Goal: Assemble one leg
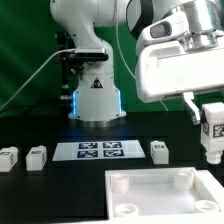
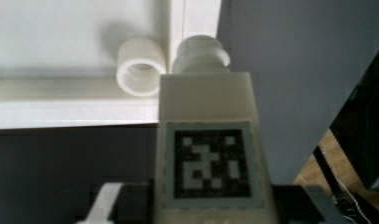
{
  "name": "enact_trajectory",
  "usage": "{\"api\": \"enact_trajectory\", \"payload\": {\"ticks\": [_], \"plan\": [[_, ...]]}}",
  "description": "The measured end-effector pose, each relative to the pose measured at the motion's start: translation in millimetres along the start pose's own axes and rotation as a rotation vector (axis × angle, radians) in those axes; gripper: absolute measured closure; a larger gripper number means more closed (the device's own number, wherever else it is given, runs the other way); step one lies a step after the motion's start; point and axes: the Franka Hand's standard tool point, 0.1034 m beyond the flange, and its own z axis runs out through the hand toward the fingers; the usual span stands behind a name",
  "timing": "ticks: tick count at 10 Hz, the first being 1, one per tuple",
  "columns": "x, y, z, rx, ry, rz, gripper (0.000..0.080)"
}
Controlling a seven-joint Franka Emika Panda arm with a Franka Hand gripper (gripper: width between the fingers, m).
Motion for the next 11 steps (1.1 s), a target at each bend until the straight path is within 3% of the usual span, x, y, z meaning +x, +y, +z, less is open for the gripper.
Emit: {"api": "enact_trajectory", "payload": {"ticks": [1, 4, 11], "plan": [[-2.9, -6.0, 8.2, 0.003, -0.009, 0.006, 0.0506], [-7.6, -18.2, 12.3, -0.007, -0.012, -0.023, 0.0506], [-3.5, -11.9, 11.7, -0.017, 0.006, -0.056, 0.0506]]}}
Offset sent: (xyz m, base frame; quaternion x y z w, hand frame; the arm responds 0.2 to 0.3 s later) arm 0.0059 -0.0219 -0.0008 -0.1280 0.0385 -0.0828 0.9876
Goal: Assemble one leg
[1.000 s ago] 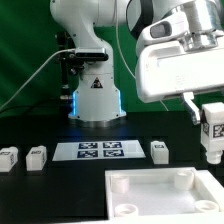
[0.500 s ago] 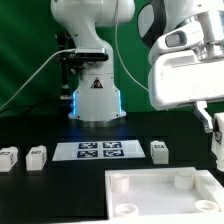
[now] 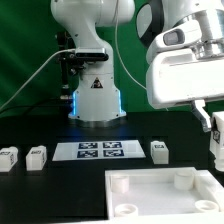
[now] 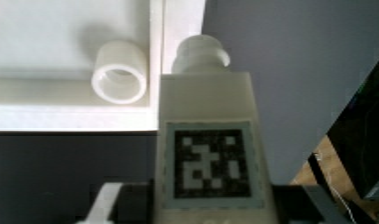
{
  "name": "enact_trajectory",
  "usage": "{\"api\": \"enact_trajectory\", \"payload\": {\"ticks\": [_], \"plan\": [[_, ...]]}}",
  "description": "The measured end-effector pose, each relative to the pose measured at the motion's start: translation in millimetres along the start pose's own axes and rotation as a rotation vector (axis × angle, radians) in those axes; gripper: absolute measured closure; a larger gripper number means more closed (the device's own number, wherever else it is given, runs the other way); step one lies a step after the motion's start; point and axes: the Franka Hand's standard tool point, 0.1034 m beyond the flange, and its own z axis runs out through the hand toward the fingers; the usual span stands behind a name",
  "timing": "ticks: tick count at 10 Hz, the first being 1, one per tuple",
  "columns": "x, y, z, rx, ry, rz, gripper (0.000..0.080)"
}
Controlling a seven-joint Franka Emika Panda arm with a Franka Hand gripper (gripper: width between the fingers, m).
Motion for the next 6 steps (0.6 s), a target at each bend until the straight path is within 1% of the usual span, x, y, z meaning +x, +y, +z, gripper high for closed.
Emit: {"api": "enact_trajectory", "payload": {"ticks": [2, 4, 6], "plan": [[16.4, 24.4, 9.0, -0.024, 0.024, -0.055, 0.0506], [20.1, 31.1, 15.5, -0.030, 0.026, -0.067, 0.0506], [22.2, 42.6, 24.1, -0.041, 0.023, -0.080, 0.0506]]}}
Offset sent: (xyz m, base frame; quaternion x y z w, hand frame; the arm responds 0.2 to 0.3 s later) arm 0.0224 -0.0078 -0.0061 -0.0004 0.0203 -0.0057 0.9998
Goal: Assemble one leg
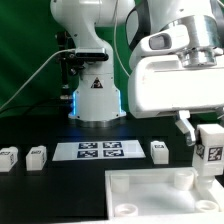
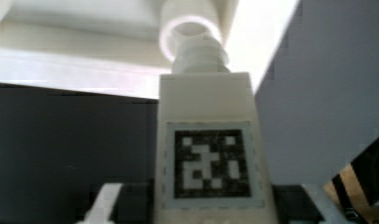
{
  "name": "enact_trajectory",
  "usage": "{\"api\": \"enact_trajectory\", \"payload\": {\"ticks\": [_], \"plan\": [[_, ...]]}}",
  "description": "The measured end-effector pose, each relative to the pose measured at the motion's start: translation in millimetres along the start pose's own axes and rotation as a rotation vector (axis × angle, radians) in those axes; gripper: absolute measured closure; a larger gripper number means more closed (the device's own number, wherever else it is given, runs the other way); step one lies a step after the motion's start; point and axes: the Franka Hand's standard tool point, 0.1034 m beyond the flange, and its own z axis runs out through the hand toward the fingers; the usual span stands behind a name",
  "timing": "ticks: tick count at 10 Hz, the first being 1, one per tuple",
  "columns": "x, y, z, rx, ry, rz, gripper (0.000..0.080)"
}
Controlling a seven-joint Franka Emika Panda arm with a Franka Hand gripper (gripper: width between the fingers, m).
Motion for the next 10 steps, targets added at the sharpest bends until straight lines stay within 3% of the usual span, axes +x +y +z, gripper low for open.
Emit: {"api": "enact_trajectory", "payload": {"ticks": [2, 6, 10], "plan": [[0.1, 6.2, 10.4, -0.006, -0.005, -0.015, 0.0506], [-4.1, -3.8, 24.6, 0.000, -0.016, -0.029, 0.0506], [-16.4, -7.2, 26.4, 0.003, -0.015, -0.036, 0.0506]]}}
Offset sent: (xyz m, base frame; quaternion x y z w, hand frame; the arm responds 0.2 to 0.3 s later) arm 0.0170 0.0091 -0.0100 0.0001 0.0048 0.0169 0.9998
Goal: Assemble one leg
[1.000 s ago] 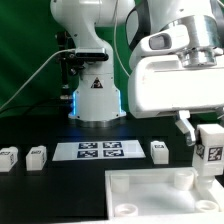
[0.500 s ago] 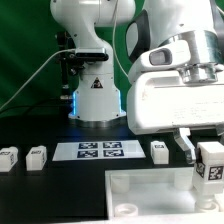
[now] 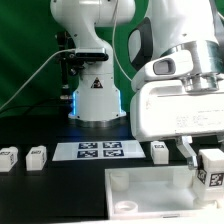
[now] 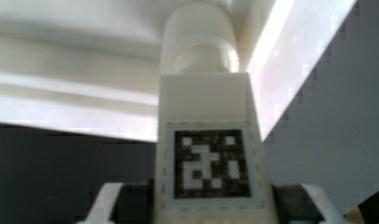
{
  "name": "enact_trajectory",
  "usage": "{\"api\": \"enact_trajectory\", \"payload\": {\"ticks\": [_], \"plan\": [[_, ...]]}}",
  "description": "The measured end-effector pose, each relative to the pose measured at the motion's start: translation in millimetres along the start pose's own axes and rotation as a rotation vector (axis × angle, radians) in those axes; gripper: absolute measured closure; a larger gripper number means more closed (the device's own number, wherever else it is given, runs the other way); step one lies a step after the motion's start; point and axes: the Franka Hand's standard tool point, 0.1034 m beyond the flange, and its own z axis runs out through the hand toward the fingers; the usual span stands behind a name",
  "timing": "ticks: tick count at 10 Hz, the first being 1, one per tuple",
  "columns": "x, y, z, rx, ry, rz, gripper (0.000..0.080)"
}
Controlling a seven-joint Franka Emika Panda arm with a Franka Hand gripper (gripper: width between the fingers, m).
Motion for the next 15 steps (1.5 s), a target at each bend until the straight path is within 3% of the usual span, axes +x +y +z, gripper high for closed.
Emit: {"api": "enact_trajectory", "payload": {"ticks": [3, 7, 8, 9, 15], "plan": [[-2.8, 0.4, 2.9, -0.005, 0.115, 0.007, 0.0506], [-4.6, 0.7, 5.0, -0.006, 0.093, -0.008, 0.0495], [-4.8, 0.7, 5.1, -0.006, 0.093, -0.013, 0.0312], [-5.0, 0.8, 5.3, -0.006, 0.092, -0.019, 0.0188], [-5.6, 0.8, 5.8, -0.008, 0.091, -0.047, 0.0151]]}}
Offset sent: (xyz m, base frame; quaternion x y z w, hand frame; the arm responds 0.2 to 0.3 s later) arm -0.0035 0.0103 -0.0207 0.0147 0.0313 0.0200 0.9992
